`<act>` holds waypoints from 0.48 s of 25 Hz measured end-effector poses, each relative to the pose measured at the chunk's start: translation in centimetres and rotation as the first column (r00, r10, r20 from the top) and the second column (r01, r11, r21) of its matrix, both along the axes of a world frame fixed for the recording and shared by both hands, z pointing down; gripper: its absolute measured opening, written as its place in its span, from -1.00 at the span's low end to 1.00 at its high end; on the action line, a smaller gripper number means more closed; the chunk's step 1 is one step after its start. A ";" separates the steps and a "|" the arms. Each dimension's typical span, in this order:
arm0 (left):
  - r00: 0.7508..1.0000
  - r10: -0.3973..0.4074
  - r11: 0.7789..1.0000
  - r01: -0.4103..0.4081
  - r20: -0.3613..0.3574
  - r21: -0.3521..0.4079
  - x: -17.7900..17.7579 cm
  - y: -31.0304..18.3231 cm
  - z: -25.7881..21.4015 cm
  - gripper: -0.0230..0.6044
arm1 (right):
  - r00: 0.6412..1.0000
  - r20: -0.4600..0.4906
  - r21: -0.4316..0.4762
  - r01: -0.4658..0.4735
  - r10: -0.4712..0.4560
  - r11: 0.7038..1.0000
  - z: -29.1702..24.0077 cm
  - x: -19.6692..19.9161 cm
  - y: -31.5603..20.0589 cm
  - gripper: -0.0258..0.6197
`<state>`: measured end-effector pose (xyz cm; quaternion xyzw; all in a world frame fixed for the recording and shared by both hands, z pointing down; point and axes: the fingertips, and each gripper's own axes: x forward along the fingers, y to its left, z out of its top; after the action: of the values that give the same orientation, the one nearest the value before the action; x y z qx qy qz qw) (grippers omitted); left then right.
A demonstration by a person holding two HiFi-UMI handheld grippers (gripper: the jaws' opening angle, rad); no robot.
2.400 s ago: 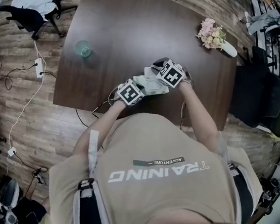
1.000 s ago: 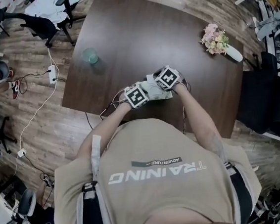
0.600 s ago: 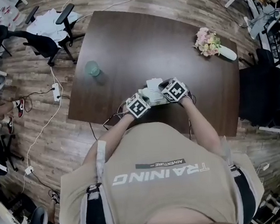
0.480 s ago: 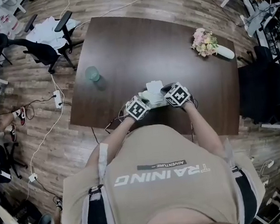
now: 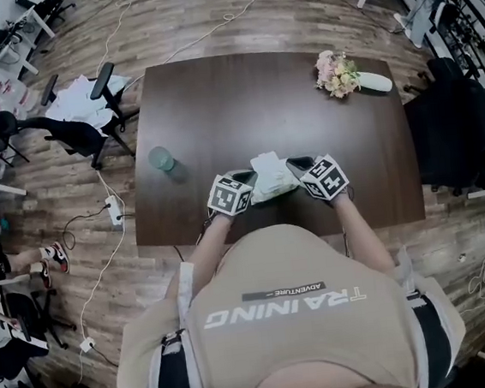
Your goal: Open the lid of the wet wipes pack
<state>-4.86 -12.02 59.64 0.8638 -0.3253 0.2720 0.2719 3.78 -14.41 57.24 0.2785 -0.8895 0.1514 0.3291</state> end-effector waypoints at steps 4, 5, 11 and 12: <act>0.999 -0.023 0.998 0.025 -0.043 0.054 -0.1 -1.2 -3.6 -0.90 | 0.995 0.079 0.071 -0.062 0.056 0.996 -2.9 0.0 -0.5 -0.88; 0.998 -0.029 0.997 0.032 -0.052 0.068 -0.2 -1.5 -4.4 -0.90 | 0.994 0.091 0.084 -0.066 0.058 0.994 -3.5 -0.1 -0.6 -0.88; 0.992 -0.059 0.985 0.076 -0.110 0.156 -1.0 -2.8 -9.1 -0.90 | 0.984 0.168 0.123 -0.074 0.053 0.990 -6.7 -1.0 -1.0 -0.88; 0.991 -0.062 0.982 0.082 -0.118 0.171 -1.2 -2.9 -9.9 -0.90 | 0.981 0.185 0.126 -0.077 0.053 0.989 -7.2 -1.2 -1.1 -0.88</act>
<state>-6.06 -14.89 49.76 0.8860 -0.3633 0.1832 0.2223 2.63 -15.49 50.02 0.3139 -0.9142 0.1272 0.2227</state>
